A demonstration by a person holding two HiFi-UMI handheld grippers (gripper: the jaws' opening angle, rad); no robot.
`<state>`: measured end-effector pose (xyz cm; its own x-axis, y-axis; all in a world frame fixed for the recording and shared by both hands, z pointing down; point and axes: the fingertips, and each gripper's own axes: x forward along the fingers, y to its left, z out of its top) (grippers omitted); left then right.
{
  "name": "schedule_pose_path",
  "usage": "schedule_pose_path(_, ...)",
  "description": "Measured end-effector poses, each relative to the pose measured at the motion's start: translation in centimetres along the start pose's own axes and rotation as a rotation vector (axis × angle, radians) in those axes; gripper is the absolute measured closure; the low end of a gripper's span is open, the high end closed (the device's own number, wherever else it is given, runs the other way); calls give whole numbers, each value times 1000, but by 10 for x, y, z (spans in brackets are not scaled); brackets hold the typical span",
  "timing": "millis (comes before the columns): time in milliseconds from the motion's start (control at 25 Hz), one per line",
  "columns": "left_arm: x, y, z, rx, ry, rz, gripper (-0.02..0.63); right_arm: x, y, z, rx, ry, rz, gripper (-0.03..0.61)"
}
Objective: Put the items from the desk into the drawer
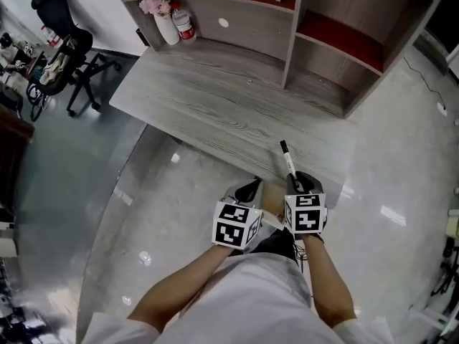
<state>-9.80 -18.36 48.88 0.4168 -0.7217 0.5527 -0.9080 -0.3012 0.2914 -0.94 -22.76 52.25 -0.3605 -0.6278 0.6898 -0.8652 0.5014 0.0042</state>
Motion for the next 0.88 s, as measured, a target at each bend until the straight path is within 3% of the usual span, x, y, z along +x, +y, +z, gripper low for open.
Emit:
schedule_pose_path(360,-25,10,-32,60,43,-77,609,-25,52,-31,80,-36,-42,525)
schedule_pose_path(880,-41,20,-72,109,96,-127,609,-41,111,-79,131,-51,-47,525)
